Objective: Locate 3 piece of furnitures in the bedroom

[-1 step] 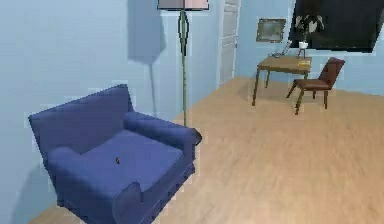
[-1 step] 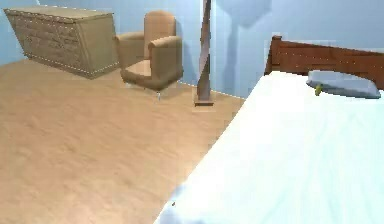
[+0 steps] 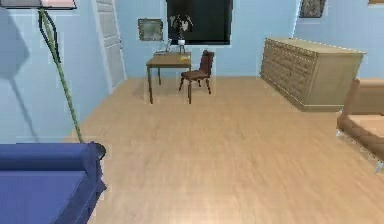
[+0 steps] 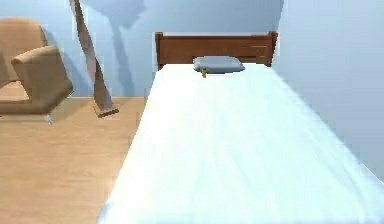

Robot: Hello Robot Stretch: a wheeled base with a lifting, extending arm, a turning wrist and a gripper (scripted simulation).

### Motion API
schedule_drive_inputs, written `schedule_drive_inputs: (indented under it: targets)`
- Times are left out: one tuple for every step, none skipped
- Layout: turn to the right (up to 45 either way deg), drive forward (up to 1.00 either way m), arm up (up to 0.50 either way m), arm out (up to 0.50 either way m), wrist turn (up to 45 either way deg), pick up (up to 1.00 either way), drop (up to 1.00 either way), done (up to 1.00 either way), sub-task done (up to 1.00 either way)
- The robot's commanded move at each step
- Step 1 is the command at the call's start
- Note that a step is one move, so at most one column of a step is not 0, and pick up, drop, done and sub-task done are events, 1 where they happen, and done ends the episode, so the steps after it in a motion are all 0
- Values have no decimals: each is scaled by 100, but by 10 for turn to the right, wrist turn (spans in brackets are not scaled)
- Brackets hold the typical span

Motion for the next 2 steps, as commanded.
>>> schedule_drive_inputs:
  targets:
    - [0,15,0,0,0,0,0,0,0]
    - [-450,0,0,0,0,0,0,0,0]
